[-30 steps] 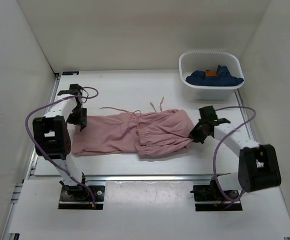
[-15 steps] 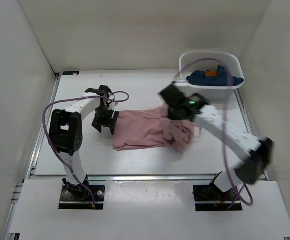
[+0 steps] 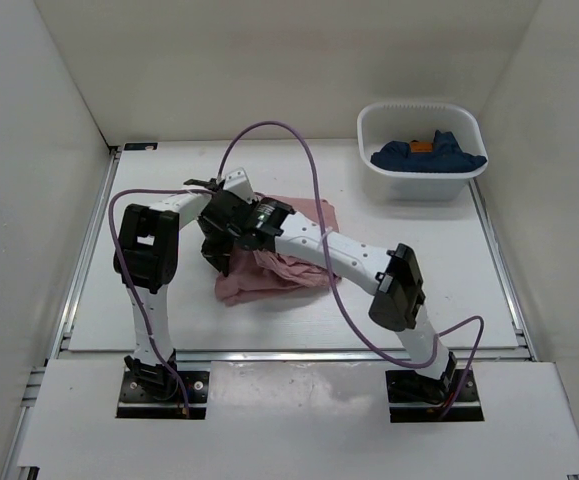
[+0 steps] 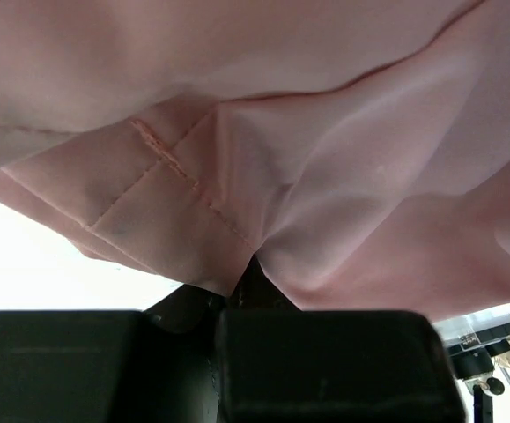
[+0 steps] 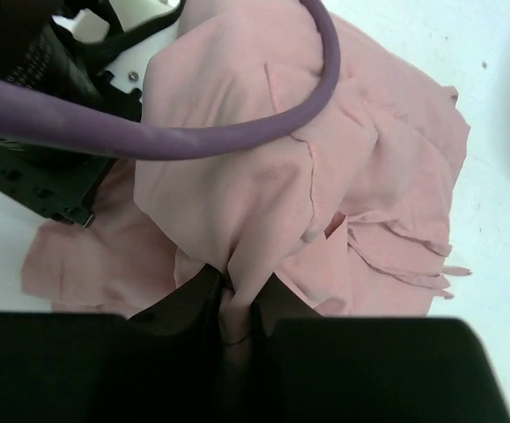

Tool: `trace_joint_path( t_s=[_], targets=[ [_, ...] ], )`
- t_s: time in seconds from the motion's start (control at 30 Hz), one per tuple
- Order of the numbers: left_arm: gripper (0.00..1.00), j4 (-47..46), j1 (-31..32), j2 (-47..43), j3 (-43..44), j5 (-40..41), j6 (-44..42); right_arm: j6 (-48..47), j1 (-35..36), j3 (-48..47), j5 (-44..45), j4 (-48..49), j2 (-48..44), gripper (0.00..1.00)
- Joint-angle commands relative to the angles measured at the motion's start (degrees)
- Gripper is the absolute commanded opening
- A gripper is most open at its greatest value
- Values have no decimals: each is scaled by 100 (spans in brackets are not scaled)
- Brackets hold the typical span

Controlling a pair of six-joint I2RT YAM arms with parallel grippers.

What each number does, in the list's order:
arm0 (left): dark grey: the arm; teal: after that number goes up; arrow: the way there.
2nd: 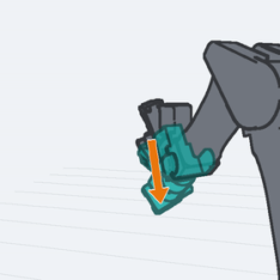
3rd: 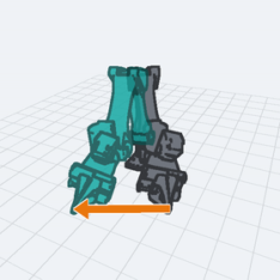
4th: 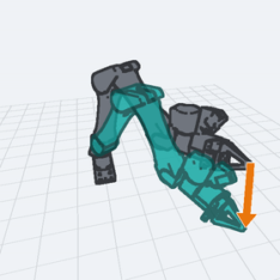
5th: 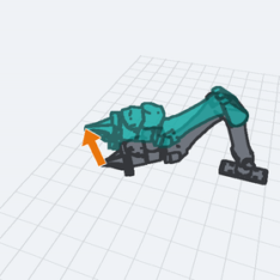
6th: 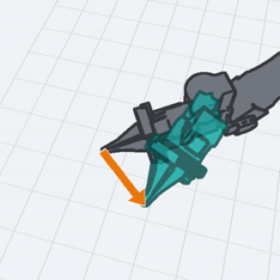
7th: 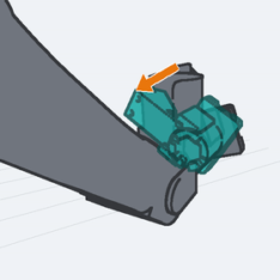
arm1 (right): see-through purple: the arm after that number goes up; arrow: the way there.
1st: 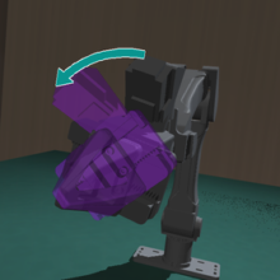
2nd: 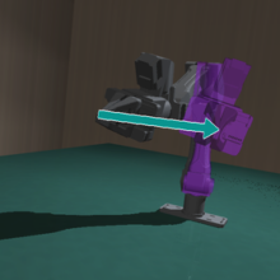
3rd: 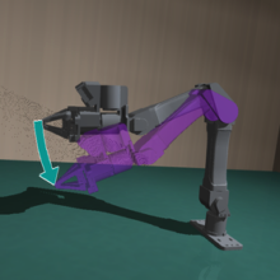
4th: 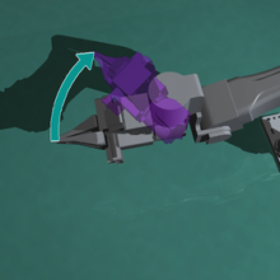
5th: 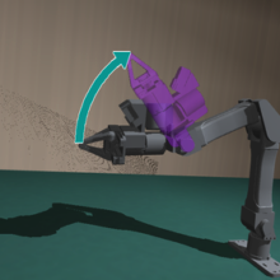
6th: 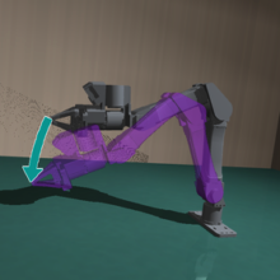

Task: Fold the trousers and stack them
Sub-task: Fold the trousers

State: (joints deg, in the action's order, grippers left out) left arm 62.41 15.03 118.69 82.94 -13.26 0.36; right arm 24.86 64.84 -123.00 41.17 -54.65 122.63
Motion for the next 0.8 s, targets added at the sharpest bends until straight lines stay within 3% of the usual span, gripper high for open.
trace_joint_path(
  t_s=[0.0,0.1,0.17,0.23,0.27,0.3,0.37,0.4,0.47,0.6,0.7,0.73,0.77],
  targets=[
    [14,-326,27,-162,-67,42,-36,-526,2,215,-468,1009,-478,0],
    [16,-326,-157,-215,-67,42,-36,-789,73,75,-784,895,-162,0],
    [25,-326,-307,-320,-6,42,-36,-1095,221,170,-1074,956,-160,3],
    [32,-326,-553,-381,64,42,-36,-1281,292,495,-1503,1245,-160,24],
    [36,-326,-649,-382,65,42,-36,-1413,292,548,-1680,1307,-213,43],
    [39,-326,-859,-434,126,42,-36,-1492,293,462,-1865,1308,-213,82],
    [49,-248,-1062,-435,126,42,-36,-1703,293,181,-2059,1142,-213,93],
    [64,-195,-1237,-435,187,-18,-36,-1756,293,-72,-2130,1072,-213,98],
    [71,-116,-1405,-435,257,-81,-36,-1809,293,-154,-2130,1071,-492,98],
    [74,-63,-1940,-575,582,226,-36,-1128,48,468,-1753,1431,-1205,98],
    [77,-10,-2056,-907,1057,788,-36,-450,-487,1434,-1752,1291,-1540,82],
    [77,-10,-1978,-1031,1162,937,-36,57,-638,1637,-1752,1169,-1540,64],
    [77,-10,-1899,-1163,1346,1139,-36,263,-787,2056,-1840,1011,-1592,54]
  ],
)
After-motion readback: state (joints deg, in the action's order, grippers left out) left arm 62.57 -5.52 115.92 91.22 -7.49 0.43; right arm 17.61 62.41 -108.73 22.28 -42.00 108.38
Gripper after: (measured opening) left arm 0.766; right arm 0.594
